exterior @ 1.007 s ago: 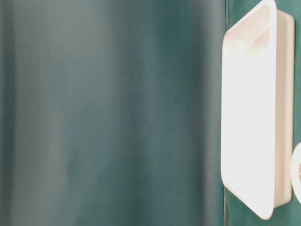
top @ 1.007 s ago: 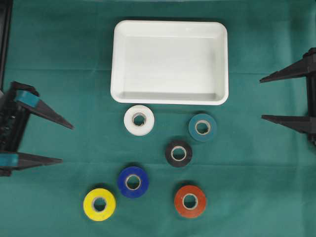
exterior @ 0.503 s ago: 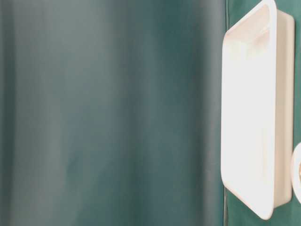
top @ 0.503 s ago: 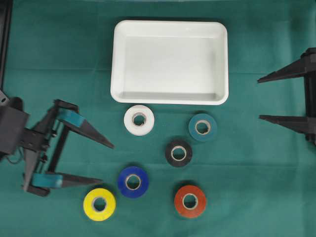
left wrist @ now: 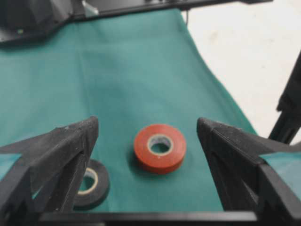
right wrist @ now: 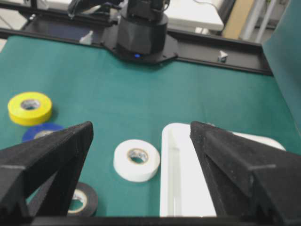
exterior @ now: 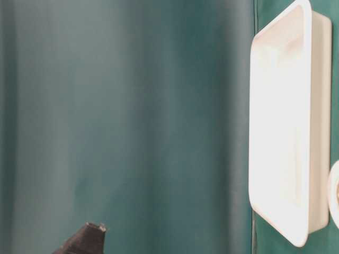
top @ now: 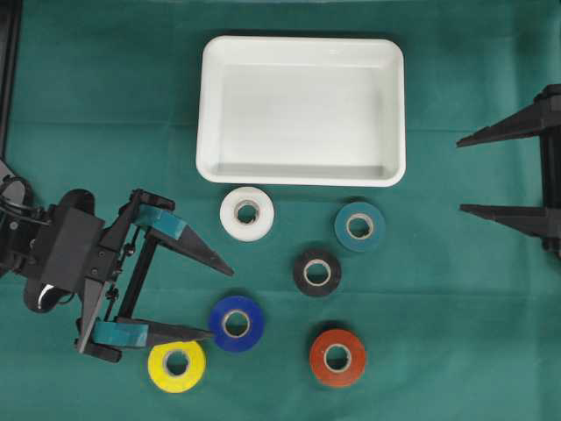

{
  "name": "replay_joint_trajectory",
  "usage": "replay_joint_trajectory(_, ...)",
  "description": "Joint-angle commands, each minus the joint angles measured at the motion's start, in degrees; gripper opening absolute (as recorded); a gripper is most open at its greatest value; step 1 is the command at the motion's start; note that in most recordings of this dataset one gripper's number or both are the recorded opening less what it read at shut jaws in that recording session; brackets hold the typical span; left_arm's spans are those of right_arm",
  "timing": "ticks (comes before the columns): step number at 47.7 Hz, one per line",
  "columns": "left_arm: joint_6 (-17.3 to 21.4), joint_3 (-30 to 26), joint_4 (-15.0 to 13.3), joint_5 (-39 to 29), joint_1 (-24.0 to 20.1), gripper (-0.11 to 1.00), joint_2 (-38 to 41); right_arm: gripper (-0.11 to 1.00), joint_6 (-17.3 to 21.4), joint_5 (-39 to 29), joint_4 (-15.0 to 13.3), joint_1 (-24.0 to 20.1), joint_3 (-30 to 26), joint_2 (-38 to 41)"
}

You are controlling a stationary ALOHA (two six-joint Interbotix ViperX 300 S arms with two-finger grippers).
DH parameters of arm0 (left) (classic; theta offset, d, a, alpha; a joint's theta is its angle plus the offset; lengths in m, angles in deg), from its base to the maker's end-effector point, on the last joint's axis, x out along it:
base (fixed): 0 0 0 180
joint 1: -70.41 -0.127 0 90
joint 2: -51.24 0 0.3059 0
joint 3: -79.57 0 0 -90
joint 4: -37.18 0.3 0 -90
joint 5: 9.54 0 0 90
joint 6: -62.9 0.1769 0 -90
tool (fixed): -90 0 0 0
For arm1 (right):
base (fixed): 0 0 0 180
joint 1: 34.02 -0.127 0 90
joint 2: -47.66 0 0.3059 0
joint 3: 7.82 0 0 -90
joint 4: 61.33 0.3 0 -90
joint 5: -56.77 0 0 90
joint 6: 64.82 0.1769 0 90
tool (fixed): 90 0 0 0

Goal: Pick up the tape from a random location and place it into the white case.
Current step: 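Move the left gripper over the blue tape roll and lower it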

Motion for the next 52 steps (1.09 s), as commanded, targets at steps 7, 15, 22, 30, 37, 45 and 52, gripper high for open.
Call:
replay_joint_trajectory(7,-0.09,-8.26,-0.09,-14.94,0.18,0.98,1.76,0.92,0.0,0.0,-0.09,0.09,-1.76,0.44)
replay_joint_trajectory(15,-0.09,-14.85,-0.09,-28.12,-0.18,0.98,5.36,0.92,0.0,-0.18,-0.09,0.09,-1.85,0.35)
replay_joint_trajectory(22,-0.09,-20.48,0.0,-38.67,-0.26,0.98,9.14,0.92,0.0,-0.18,-0.09,0.09,-1.76,0.44)
replay_joint_trajectory(30,0.0,-27.25,0.18,-50.63,-0.35,0.98,13.89,0.92,0.0,-0.62,-0.09,0.09,-1.76,0.44)
replay_joint_trajectory(37,0.0,-31.11,0.53,-57.83,-0.7,0.98,16.44,0.92,0.0,-0.7,-0.09,0.09,-1.76,0.35)
replay_joint_trajectory(45,0.18,-31.64,0.53,-59.15,-0.97,0.98,16.79,0.92,0.0,-0.7,-0.09,0.09,-1.85,0.44)
replay_joint_trajectory(52,0.09,-31.29,0.53,-58.8,-0.97,0.98,16.61,0.92,-0.09,-0.7,-0.09,0.09,-1.85,0.44)
